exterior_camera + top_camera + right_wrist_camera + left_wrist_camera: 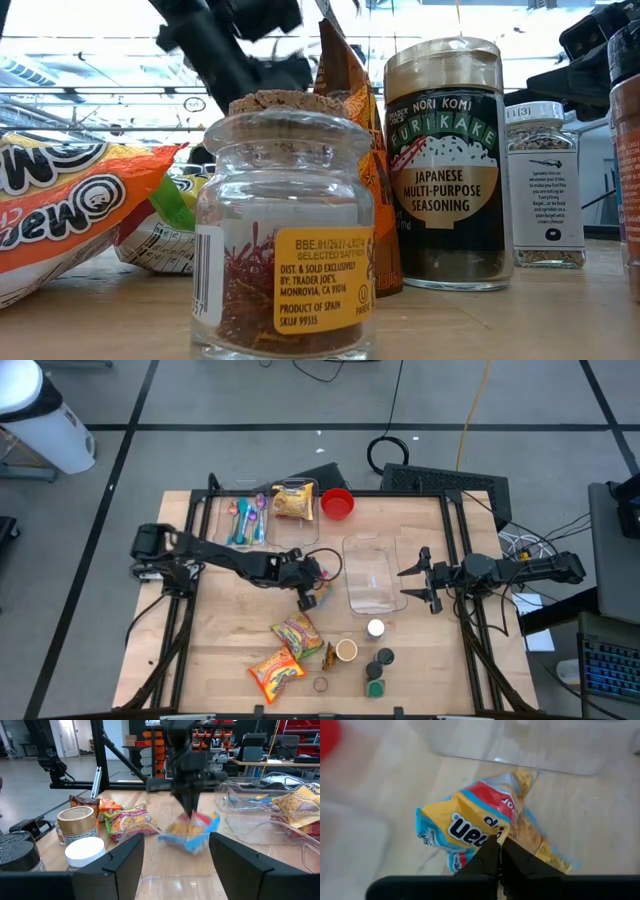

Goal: Pick & Place Food Item
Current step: Put the blue noodle pack into the top right transparent bin

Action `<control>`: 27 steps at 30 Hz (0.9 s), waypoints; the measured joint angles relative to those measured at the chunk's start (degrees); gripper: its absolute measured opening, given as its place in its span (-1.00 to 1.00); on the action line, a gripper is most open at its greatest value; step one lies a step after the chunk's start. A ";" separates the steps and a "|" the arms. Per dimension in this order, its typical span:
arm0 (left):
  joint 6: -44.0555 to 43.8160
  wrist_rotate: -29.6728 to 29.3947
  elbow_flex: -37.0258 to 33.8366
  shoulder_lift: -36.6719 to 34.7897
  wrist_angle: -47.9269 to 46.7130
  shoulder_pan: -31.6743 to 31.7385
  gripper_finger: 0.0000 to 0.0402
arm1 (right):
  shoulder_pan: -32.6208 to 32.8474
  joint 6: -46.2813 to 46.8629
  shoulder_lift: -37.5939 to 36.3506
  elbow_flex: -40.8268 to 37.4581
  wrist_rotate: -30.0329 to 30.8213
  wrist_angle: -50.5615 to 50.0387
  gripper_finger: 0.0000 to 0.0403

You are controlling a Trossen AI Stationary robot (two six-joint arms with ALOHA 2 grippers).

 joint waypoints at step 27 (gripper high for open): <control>37.25 -23.35 0.06 -27.25 -10.92 13.93 -0.97 | 0.00 0.00 0.02 0.00 0.00 0.00 0.07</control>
